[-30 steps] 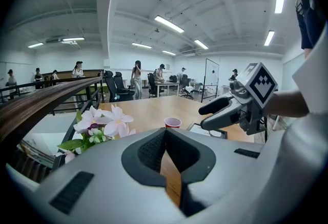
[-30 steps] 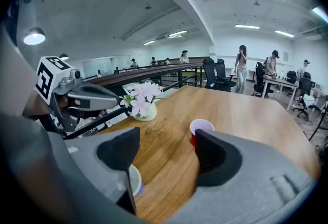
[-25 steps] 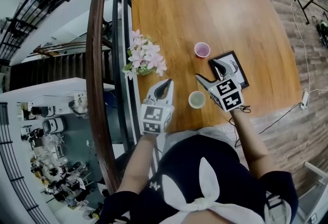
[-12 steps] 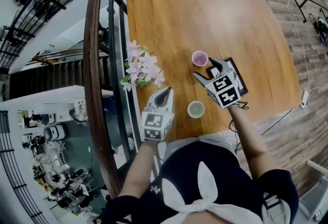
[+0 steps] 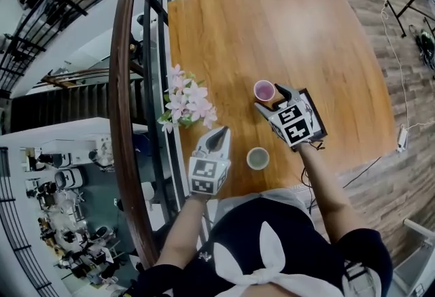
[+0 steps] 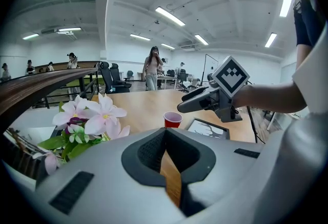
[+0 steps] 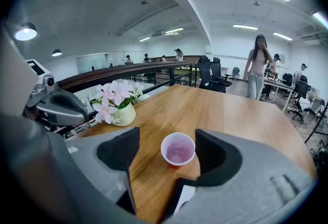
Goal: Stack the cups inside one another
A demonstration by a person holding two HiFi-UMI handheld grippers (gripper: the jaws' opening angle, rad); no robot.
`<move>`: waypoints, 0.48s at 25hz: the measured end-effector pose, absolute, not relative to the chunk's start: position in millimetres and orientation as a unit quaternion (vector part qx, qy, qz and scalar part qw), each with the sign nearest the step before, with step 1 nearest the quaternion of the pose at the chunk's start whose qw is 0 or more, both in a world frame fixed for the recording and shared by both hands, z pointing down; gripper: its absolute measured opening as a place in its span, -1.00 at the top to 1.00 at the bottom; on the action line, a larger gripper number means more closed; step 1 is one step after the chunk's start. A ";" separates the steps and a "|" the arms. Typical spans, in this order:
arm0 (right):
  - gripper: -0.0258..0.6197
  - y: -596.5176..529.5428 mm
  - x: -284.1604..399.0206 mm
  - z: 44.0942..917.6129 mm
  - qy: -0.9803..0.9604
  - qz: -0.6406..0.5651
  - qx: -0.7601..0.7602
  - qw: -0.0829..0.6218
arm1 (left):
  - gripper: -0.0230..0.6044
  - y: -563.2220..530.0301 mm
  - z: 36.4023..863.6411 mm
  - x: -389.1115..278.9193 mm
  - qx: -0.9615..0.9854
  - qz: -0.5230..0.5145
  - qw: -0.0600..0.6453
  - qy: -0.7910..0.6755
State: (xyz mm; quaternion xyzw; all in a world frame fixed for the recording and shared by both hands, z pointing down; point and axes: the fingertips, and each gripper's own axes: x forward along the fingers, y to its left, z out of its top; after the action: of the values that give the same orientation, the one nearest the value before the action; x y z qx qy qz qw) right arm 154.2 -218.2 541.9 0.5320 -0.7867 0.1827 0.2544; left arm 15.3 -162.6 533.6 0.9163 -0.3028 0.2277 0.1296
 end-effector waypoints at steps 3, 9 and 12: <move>-0.12 -223.8 155.3 550.8 -0.783 0.190 0.534 0.257 | 0.87 -163.9 536.7 16.5 0.915 0.227 0.134 -0.304; -0.12 -232.2 158.1 567.6 -0.774 0.200 0.535 0.274 | 0.87 -161.8 537.4 18.5 0.914 0.231 0.138 -0.303; -0.12 -235.0 159.6 580.3 -0.769 0.206 0.534 0.285 | 0.87 -160.1 538.7 21.0 0.915 0.234 0.136 -0.298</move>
State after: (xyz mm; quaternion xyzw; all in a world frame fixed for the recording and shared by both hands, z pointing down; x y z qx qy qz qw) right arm 159.6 -235.0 580.3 0.5338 -0.7688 0.2062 0.2854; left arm 21.0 -160.1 538.7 0.9155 -0.2976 0.2342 0.1358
